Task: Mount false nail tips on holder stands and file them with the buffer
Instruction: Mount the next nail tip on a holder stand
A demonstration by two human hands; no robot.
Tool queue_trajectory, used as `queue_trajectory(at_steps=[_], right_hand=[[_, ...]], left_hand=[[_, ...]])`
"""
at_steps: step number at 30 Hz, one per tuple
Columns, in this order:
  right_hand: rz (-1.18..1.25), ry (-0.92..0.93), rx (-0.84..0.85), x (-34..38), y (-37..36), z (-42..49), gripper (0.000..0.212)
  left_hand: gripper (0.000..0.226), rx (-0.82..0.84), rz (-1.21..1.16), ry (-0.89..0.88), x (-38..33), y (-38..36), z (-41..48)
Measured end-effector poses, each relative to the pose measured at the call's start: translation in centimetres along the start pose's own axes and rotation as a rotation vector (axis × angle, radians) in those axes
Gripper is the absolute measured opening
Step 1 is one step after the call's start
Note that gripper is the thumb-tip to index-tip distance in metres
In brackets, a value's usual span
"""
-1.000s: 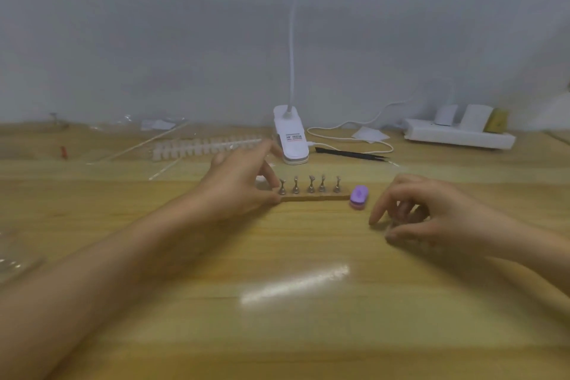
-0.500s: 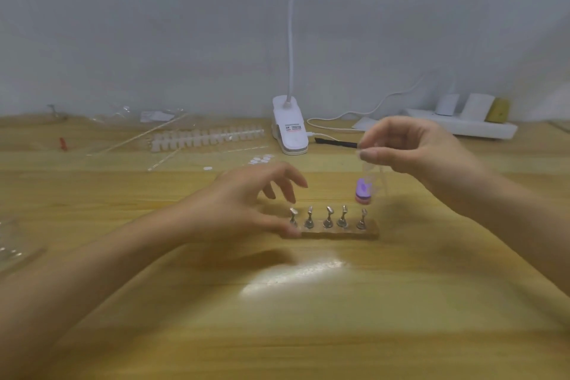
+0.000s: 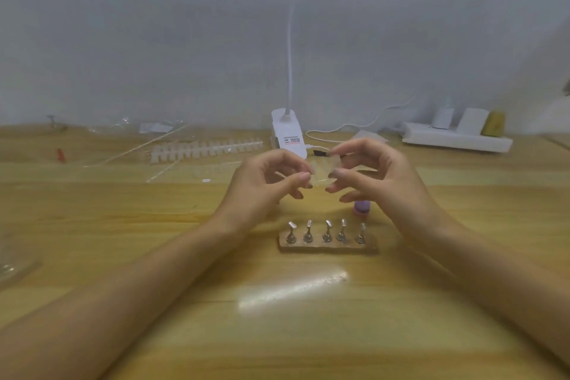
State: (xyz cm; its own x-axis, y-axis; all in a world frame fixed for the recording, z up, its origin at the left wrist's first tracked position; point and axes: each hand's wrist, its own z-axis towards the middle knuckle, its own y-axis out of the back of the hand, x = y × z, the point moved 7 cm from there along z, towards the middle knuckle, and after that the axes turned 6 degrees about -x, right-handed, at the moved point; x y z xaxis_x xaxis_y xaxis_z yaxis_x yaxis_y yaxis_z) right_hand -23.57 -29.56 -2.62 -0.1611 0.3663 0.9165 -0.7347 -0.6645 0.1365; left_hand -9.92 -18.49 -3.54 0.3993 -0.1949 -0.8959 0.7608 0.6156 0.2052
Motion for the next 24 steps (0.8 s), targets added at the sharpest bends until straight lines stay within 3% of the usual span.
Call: queue_trajectory(at_steps=[4, 24], right_hand=[[-0.086, 0.096, 0.012, -0.4, -0.2, -0.6, 0.013], [-0.163, 0.106, -0.061, -1.5, 0.9, -0.5, 0.014]], left_hand=[[0.008, -0.009, -0.039, 0.016, 1.1, 0.3, -0.5], [0.007, -0.087, -0.049, 0.064, 2.1, 0.9, -0.4]])
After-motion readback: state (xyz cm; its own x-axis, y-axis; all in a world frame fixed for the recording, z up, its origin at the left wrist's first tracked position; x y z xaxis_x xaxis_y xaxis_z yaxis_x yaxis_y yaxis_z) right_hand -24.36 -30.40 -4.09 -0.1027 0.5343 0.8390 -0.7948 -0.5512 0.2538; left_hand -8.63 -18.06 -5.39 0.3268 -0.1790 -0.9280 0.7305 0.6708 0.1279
